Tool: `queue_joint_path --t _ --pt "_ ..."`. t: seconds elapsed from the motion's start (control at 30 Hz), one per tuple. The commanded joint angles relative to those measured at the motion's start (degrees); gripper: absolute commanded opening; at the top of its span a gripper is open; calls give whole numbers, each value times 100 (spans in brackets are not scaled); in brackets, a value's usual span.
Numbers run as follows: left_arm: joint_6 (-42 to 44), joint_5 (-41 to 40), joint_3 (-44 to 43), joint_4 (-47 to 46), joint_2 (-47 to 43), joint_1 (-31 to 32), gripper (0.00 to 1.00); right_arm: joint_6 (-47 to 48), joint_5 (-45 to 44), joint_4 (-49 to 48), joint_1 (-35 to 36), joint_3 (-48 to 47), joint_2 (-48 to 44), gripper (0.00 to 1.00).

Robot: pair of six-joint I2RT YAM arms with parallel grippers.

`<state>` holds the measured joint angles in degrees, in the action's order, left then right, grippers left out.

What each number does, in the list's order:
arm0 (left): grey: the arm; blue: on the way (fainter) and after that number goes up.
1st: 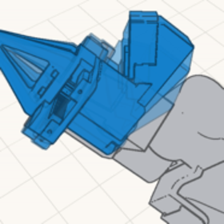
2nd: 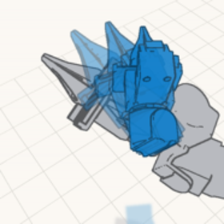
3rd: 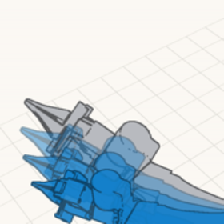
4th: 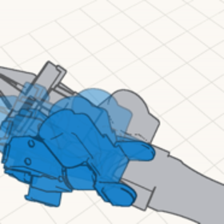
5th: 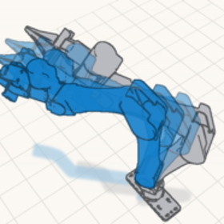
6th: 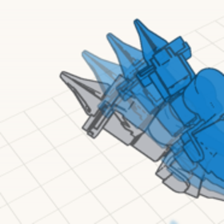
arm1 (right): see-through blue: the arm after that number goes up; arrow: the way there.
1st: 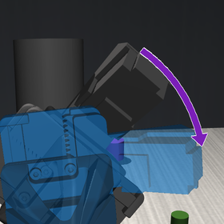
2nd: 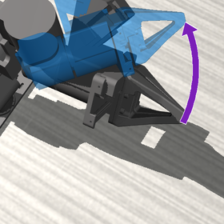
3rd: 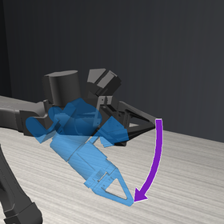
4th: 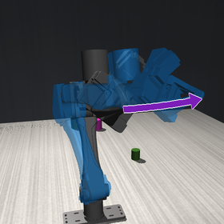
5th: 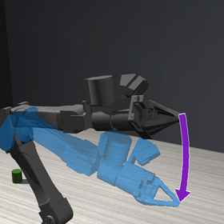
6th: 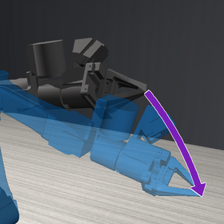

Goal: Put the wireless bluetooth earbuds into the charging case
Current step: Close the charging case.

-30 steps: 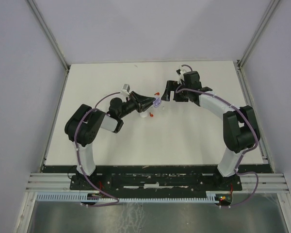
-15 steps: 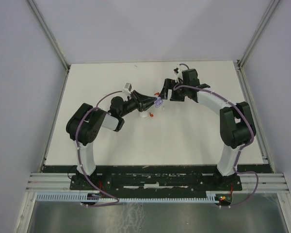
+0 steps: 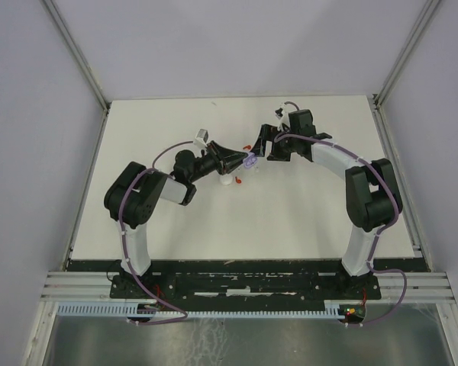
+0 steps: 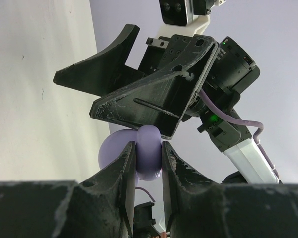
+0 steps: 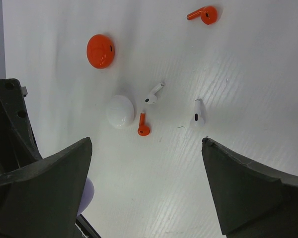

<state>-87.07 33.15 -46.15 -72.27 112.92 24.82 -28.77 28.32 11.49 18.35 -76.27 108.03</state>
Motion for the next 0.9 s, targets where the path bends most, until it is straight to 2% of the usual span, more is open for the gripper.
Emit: queue_joint_path --t 0.0,0.87 --pt "242 -192 -230 -332 -60 -96 3 -50 242 -176 -31 180 8 100" --pt "37 -214 -55 -748 29 -75 3 -577 652 -865 -112 53 401 100"
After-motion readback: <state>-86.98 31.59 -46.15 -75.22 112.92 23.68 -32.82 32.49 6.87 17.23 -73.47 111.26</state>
